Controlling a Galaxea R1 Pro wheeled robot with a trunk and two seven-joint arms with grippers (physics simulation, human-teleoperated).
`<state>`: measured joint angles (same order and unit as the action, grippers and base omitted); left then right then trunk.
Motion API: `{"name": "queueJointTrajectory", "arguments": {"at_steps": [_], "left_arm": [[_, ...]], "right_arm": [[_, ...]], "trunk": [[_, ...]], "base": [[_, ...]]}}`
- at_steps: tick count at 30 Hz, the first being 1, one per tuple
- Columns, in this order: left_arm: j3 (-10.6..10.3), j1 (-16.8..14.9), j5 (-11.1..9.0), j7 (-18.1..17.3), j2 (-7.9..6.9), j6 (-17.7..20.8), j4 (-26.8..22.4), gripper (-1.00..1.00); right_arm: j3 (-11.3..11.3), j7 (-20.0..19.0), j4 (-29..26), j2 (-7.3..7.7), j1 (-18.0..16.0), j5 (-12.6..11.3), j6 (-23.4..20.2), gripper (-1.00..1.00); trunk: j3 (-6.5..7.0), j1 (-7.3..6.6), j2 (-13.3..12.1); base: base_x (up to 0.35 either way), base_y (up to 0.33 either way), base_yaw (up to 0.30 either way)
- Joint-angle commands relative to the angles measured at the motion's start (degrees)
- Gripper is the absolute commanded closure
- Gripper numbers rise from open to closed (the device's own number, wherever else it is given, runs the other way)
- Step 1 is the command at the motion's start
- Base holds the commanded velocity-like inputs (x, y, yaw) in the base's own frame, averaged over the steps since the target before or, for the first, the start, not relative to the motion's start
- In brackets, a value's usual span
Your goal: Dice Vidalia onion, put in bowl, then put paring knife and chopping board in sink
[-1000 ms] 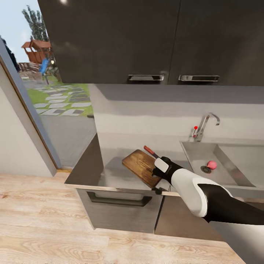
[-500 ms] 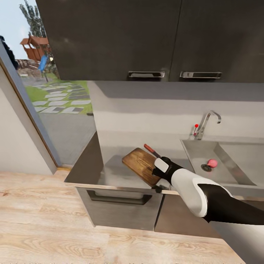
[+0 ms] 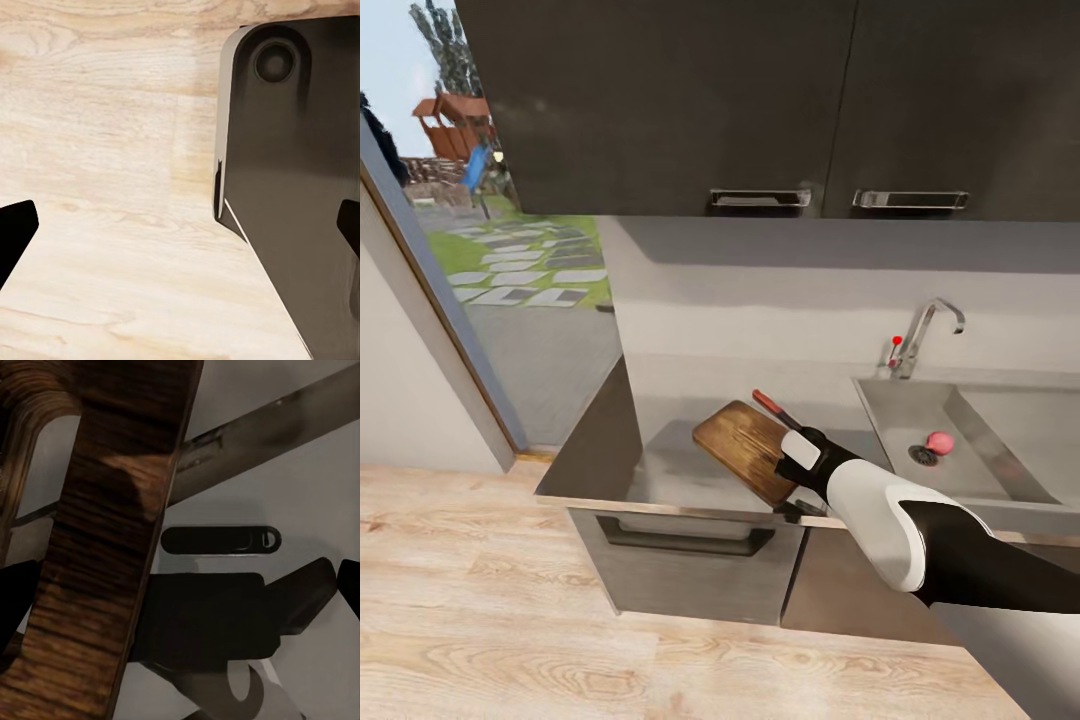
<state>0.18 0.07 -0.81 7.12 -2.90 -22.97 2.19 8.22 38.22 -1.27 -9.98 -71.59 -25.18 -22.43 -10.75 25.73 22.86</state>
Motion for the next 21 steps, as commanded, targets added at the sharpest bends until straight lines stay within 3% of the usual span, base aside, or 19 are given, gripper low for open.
{"name": "queueJointTrajectory", "arguments": {"at_steps": [1, 21], "left_arm": [[0.0, 0.0, -0.1, 0.1, 0.0, -0.3, 0.1, -1.0], [0.0, 0.0, 0.0, 0.0, 0.05, -0.3, 0.1, -1.0]], "right_arm": [[0.3, 0.3, 0.0, -0.02, 0.0, 0.6, -0.7, -1.0], [0.3, 0.5, 0.0, -0.02, 0.1, 0.6, -0.7, -1.0]], "trunk": [[-0.13, 0.05, 0.1], [-0.13, 0.05, 0.1]], "base": [[0.0, 0.0, 0.0], [0.0, 0.0, 0.0]]}}
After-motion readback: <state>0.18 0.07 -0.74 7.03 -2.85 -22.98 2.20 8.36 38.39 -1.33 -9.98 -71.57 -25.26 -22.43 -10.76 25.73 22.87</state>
